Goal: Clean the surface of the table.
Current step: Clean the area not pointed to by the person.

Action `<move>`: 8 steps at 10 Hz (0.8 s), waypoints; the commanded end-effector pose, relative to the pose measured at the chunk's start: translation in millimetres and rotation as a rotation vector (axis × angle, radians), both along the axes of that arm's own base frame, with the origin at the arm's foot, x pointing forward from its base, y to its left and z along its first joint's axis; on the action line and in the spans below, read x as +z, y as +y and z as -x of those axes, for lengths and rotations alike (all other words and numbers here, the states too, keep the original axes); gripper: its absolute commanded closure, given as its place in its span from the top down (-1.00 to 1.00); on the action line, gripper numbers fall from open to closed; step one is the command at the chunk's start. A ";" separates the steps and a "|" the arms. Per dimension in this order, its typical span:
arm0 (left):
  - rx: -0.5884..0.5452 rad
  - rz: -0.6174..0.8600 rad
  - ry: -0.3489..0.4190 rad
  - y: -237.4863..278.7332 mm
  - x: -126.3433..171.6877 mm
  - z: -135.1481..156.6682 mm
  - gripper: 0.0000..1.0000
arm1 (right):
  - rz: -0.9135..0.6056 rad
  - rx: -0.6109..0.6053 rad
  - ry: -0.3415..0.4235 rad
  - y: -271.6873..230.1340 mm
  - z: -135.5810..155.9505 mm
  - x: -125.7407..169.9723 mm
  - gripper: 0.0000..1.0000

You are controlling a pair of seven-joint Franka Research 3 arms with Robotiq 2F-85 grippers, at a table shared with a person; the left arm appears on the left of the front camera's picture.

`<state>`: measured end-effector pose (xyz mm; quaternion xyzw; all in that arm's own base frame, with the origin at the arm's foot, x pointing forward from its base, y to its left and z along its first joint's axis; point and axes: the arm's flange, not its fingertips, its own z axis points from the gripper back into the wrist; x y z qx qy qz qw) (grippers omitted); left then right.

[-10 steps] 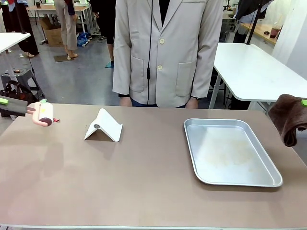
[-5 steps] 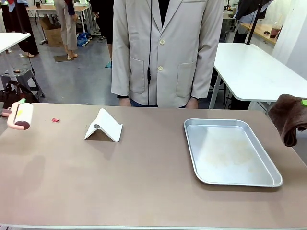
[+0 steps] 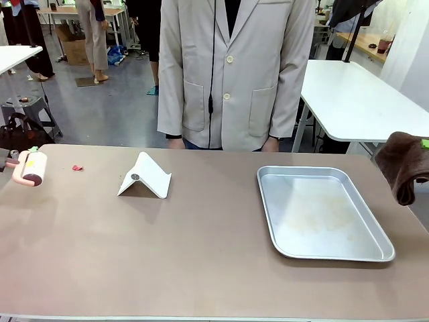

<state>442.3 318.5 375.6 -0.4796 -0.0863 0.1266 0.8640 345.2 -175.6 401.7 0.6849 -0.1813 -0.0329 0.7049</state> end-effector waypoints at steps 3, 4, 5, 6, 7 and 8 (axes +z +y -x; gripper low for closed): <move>0.003 -0.028 0.070 6.1 -11.6 -40.8 -0.55 | -0.008 0.004 -0.010 -0.5 2.1 3.5 -0.86; 0.016 -0.052 0.070 3.2 -16.3 -47.9 -0.55 | -0.008 0.004 -0.010 -0.5 2.1 3.5 -0.86; 0.022 -0.070 0.070 0.2 -21.3 -56.1 -0.55 | -0.008 0.004 -0.010 -0.5 2.1 3.5 -0.86; 0.015 -0.059 0.063 -2.0 -23.1 -61.1 -0.55 | -0.008 0.004 -0.010 -0.5 2.1 3.5 -0.86; 0.024 -0.074 0.064 -4.2 -24.7 -66.1 -0.55 | -0.008 0.004 -0.010 -0.5 2.1 3.5 -0.86; 0.028 -0.084 0.066 -7.1 -27.6 -71.7 -0.55 | -0.008 0.004 -0.010 -0.5 2.1 3.5 -0.86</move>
